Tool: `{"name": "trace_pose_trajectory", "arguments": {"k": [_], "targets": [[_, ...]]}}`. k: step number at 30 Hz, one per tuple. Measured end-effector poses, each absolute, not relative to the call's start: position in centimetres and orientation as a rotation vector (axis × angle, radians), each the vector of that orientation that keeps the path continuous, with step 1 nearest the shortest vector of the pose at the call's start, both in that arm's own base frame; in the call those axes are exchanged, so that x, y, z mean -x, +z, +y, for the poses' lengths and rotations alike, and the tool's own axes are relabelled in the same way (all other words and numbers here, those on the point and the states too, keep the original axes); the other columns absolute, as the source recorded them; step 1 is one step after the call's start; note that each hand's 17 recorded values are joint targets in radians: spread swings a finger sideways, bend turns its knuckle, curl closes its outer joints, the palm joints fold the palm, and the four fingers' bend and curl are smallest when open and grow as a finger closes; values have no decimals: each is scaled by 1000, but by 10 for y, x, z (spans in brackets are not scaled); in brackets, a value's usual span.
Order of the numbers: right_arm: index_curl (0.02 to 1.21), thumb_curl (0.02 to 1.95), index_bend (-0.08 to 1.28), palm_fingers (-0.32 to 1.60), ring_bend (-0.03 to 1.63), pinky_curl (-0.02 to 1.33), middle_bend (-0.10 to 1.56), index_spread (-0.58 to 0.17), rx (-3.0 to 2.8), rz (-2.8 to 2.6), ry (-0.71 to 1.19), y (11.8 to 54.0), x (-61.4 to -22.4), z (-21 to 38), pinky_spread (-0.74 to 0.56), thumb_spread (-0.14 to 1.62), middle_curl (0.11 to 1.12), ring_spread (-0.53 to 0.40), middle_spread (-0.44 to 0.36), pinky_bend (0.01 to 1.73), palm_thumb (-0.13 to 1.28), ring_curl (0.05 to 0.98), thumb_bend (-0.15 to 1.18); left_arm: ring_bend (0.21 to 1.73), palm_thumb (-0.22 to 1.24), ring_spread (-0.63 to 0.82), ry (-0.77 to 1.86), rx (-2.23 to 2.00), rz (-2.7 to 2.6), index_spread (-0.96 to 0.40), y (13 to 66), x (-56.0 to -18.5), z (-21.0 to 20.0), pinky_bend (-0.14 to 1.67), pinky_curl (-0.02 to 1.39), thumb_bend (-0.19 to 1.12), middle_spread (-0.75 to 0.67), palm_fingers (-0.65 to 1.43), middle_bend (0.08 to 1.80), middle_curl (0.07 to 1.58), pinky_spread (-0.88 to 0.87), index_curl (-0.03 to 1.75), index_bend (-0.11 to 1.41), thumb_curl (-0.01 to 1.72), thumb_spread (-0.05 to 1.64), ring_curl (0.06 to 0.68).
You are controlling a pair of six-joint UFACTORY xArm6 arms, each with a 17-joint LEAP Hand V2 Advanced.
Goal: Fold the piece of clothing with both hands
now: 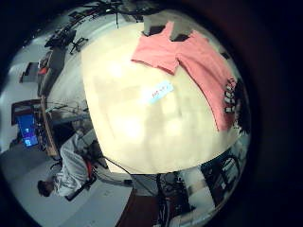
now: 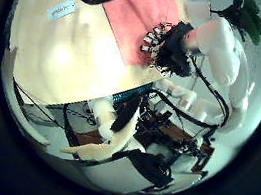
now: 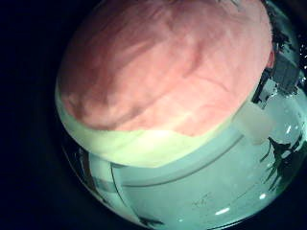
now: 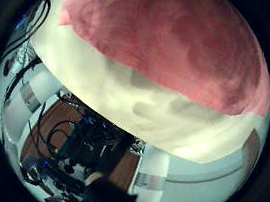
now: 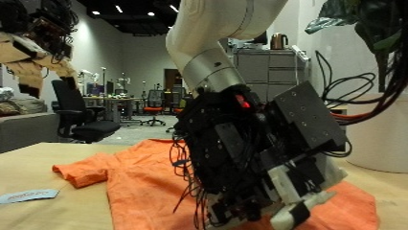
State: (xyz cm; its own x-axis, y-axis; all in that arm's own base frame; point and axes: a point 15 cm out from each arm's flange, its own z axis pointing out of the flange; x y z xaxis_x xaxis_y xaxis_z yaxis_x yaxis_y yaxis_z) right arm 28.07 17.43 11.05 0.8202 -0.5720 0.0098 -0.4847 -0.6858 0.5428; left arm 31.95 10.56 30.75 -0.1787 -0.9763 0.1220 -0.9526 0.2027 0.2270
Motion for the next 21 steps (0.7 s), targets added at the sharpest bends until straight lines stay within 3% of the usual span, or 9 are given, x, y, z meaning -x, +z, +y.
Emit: {"name": "trace_pose_trajectory", "arguments": {"k": [10,21], "targets": [[413,137,508,9,172,308,170,-434,-2405,-836,-201,125,-257,110,362,1064,249,239,35,190,-80,162,-62,388,166,479,-150,-1814,-2258,-62,309,-324,93,196,294,-25,187,171,173,291,496,408,193,287,1004,196],[395,118,501,30,185,310,177,-428,-2358,-988,-162,143,-226,14,361,1059,257,238,33,195,-78,161,-61,383,169,478,-152,-1725,-2313,-62,305,-325,57,197,293,-23,185,170,176,287,493,411,192,288,1011,202]]}}
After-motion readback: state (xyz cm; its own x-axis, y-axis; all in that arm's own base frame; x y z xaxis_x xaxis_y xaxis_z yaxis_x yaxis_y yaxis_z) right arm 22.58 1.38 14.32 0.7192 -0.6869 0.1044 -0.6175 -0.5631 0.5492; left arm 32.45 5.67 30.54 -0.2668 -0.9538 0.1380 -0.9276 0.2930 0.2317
